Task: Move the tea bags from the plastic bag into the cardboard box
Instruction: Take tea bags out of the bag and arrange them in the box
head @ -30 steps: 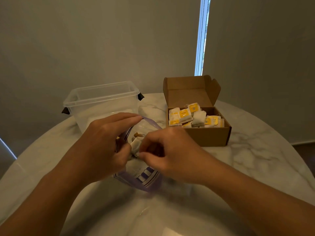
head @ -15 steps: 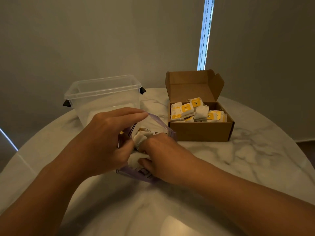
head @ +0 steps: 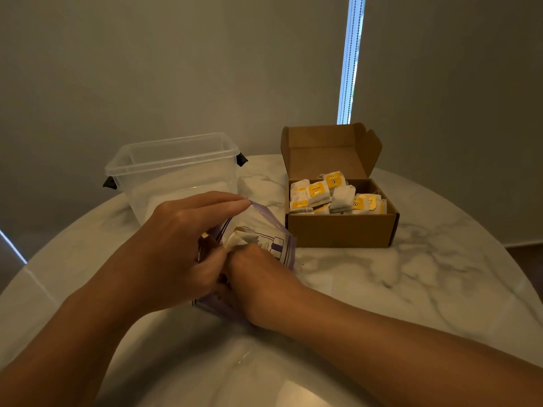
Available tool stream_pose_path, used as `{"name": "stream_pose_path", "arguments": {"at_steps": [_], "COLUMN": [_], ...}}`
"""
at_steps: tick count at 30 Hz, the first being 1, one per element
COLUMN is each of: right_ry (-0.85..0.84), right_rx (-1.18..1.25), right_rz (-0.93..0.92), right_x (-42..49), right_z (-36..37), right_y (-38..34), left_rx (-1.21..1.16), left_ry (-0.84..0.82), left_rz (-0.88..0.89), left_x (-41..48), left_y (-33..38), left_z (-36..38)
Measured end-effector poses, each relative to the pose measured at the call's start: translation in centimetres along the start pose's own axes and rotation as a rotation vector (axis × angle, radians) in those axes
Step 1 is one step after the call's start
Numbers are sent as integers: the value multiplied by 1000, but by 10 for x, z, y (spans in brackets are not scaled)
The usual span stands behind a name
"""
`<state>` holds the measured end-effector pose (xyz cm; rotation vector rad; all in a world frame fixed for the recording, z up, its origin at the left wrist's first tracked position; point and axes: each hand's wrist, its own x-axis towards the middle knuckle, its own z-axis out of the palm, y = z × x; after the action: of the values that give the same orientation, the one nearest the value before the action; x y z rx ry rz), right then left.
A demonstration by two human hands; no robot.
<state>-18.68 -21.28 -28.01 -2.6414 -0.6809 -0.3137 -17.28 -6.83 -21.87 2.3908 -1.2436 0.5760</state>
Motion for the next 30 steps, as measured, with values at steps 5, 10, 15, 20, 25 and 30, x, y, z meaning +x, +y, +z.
{"name": "stream_pose_path", "arguments": {"at_steps": [5, 10, 15, 20, 25, 30], "right_ry": [-104, -92, -168, -219, -253, -127], "right_rx": [5, 25, -51, -154, -203, -113], "right_rz": [86, -60, -141, -157, -125, -81], "right_x": [4, 2, -1, 0, -11, -13], "right_z": [-1, -1, -5, -18, -38, -47], "right_y": [4, -1, 2, 4, 15, 21], "left_rx": [-3, 7, 1, -12, -13, -11], "left_ry": [27, 39, 44, 55, 47, 34], "left_rz": [7, 13, 25, 31, 31, 21], "left_x": [0, 0, 0, 0, 0, 0], "left_y": [-1, -4, -4, -2, -3, -2], "left_z": [0, 0, -1, -2, -3, -3]}}
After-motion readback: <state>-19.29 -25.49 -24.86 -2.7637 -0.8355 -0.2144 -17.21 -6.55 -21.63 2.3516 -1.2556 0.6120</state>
